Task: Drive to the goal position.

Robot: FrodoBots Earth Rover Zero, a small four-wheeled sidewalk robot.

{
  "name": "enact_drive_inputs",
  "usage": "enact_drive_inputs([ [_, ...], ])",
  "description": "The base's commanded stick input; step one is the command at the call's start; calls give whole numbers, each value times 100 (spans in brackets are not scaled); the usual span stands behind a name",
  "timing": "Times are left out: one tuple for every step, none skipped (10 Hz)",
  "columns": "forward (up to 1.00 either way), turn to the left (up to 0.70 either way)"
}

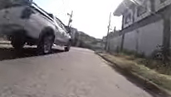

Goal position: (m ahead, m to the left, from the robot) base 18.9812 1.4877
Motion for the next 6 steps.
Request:
enact_drive_inputs([
  [85, 0],
  [88, 0],
  [100, 0],
  [100, 0],
  [100, 0],
  [100, 0],
])
